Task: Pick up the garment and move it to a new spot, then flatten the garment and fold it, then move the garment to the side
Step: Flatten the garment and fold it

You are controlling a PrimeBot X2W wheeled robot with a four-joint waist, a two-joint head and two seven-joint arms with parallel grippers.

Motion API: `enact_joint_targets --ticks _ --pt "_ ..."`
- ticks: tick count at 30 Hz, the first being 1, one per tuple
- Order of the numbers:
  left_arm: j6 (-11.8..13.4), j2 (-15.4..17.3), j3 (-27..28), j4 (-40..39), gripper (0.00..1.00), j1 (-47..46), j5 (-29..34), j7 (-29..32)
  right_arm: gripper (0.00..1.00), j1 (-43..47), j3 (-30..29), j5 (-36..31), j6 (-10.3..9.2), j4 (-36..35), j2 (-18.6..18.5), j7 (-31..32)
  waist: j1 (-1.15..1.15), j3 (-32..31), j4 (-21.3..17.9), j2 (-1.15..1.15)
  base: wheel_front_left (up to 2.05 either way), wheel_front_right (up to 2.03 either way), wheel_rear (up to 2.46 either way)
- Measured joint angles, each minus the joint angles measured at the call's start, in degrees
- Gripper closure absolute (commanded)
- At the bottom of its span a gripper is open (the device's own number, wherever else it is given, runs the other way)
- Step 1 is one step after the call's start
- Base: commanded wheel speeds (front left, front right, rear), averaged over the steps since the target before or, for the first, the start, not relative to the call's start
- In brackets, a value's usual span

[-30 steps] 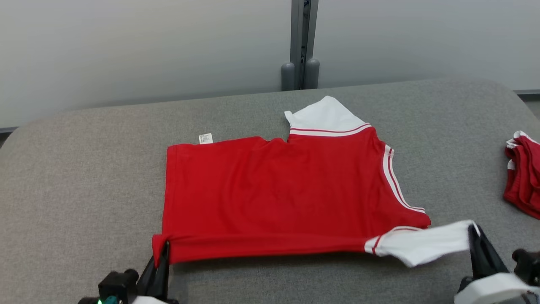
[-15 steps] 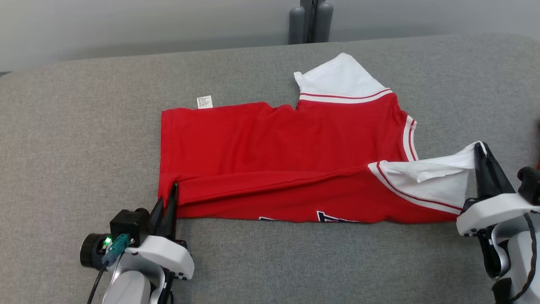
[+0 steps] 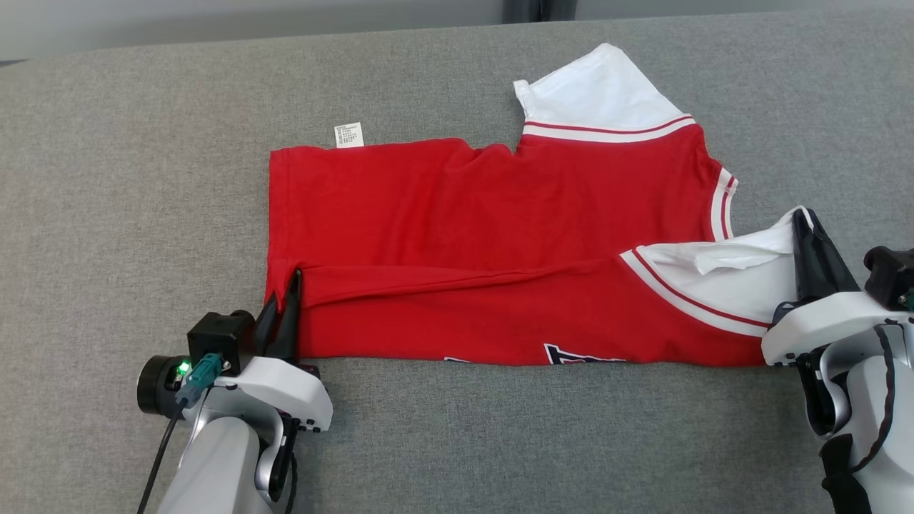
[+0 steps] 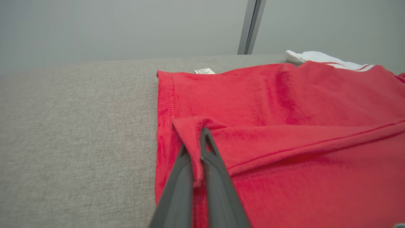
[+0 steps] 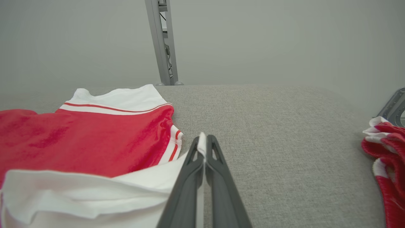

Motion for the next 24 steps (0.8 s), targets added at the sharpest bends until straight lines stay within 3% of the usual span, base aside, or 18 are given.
enact_joint_targets --ticks 1,2,14,24 --pt "-0.1 0.0 -0.1 -0.3 0.0 -0.1 -0.6 0.0 0.52 -0.2 -0.3 0.2 0.0 0.3 0.2 0.0 0.0 0.1 0.0 0.0 0.0 0.0 0.0" --pt "-0.1 0.0 -0.2 -0.3 0.0 -0.2 -0.7 0.0 0.02 -0.2 -0.4 0.4 0.0 0.2 0.5 0.0 0.0 0.1 0.0 0.0 0.0 0.0 0.0" --pt "2.7 0.0 1.0 -5.6 0.0 3.7 -0.6 0.0 0.0 3.9 -1.8 2.3 0.0 -9.5 1.6 0.0 0.0 -1.5 -0.5 0.0 0.0 0.0 0.0" --pt "3.5 0.0 0.9 -6.5 0.0 9.5 -0.1 0.0 0.0 13.7 1.0 4.3 0.0 -9.6 2.5 0.0 0.0 -3.6 -1.4 0.0 0.0 0.0 0.0"
